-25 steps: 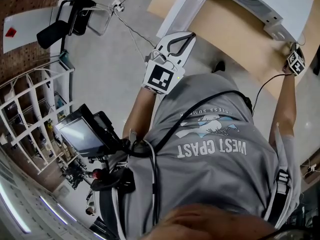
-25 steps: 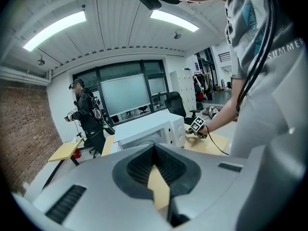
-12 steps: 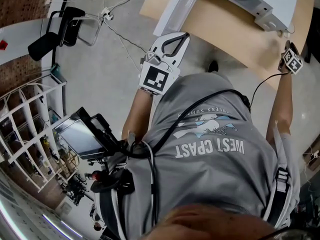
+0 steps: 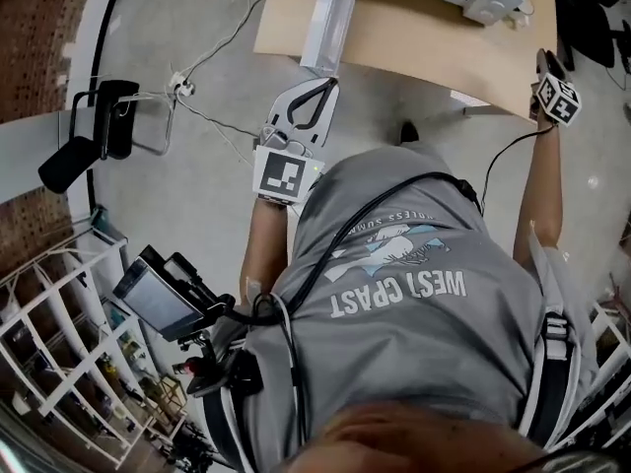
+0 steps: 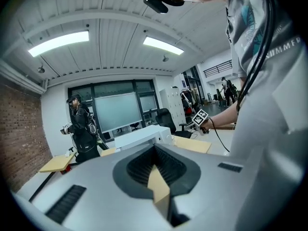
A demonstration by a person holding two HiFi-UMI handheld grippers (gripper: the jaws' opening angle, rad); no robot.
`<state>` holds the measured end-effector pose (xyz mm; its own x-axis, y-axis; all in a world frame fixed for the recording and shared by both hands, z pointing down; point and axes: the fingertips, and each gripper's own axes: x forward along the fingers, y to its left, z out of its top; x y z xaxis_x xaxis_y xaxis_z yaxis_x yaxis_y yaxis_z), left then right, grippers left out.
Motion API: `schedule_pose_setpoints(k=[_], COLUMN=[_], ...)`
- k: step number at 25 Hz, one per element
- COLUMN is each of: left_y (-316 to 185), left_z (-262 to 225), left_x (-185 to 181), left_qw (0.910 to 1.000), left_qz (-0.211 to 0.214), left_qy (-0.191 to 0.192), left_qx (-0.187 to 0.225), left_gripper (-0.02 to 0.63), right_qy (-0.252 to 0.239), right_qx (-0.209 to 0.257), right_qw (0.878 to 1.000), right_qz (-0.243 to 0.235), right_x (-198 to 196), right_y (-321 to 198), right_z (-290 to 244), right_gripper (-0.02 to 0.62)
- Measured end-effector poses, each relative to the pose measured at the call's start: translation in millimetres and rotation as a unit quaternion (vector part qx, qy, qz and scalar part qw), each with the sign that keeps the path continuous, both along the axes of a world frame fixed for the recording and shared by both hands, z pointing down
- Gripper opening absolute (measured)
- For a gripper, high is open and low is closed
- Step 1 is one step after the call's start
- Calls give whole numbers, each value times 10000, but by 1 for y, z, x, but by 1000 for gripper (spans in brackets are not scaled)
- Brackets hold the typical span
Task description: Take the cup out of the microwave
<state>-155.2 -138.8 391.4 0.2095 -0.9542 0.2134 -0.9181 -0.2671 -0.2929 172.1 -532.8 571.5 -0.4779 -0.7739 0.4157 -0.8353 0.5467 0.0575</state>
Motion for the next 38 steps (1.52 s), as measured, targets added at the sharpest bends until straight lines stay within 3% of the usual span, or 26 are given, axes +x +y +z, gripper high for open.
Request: schedule_pose_setpoints(k=[4, 9, 14, 18, 23, 28, 29, 32, 38], left_y=[65, 160, 203, 219, 216, 217, 214, 199, 184], left_z=[26, 22, 26, 39, 49, 37, 41, 57, 41], left_x=[-31, -61, -82, -85, -70, -37, -28, 13, 78], left_qw=[9976, 9957, 9953, 9946, 9954, 9928, 9922, 9917, 9882], left_qz=[-387, -505, -515, -287, 101, 522, 576, 744, 1202], left_qy=[566, 777, 810, 991, 951, 1077, 1099, 1039, 888], left_qx=[1, 15, 87, 133, -34, 67, 64, -133, -343], left_gripper=[44, 44, 44, 44, 44, 44, 44, 44, 44], right_qy=[-377, -701, -1028, -1035, -881, -896, -884, -846, -690], right_qx=[421, 985, 1176, 1314, 1503, 1415, 1386, 1384, 1461], right_qw=[9982, 9910, 9825, 9764, 9687, 9653, 9649, 9626, 9659], right_qz=[-192, -581, -1013, -1364, -1769, -2006, -2048, -2168, -2025], right_x=[-30, -75, -124, -150, -154, -148, -143, -120, -70], right_y=[70, 184, 258, 318, 394, 461, 469, 478, 497], right_z=[-33, -122, -168, -193, -217, -239, -238, -230, -257], right_gripper=[73, 72, 72, 72, 72, 66, 25, 21, 21])
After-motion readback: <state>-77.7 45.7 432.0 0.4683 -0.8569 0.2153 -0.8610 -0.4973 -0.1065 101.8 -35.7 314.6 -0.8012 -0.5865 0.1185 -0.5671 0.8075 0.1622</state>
